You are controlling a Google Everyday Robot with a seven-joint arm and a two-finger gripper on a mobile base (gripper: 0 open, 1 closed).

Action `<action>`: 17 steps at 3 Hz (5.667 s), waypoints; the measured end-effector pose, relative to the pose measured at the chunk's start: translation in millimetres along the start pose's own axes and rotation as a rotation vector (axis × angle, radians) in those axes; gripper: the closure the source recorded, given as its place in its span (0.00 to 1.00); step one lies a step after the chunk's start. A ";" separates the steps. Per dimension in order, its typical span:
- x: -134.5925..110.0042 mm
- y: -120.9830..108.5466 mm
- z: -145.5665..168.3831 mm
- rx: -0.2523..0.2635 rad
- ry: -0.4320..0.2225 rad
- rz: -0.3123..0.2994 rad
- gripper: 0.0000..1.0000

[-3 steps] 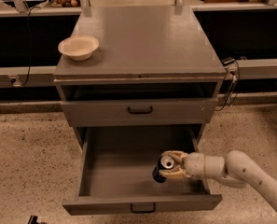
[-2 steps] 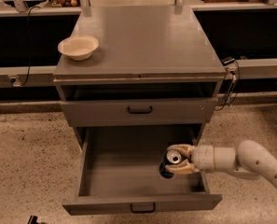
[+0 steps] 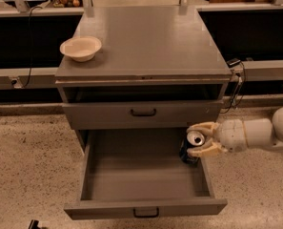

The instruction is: Pick pepsi can from middle drawer and place on counter

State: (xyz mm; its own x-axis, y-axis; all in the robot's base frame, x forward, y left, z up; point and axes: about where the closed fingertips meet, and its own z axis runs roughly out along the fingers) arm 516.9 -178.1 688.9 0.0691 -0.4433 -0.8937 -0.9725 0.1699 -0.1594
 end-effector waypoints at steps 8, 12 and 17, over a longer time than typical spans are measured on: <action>-243.6 -203.6 -67.4 0.109 -0.068 -0.004 1.00; -211.7 -245.7 -26.2 0.199 0.001 0.167 0.58; -217.5 -243.6 -42.0 0.206 0.009 0.111 0.00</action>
Offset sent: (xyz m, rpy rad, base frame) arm 0.0470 -0.0883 0.2153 0.1906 -0.0881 -0.0398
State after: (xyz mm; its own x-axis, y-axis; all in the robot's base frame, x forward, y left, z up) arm 729.4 -160.1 939.7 -0.0390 -0.4194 -0.9070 -0.9081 0.3937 -0.1430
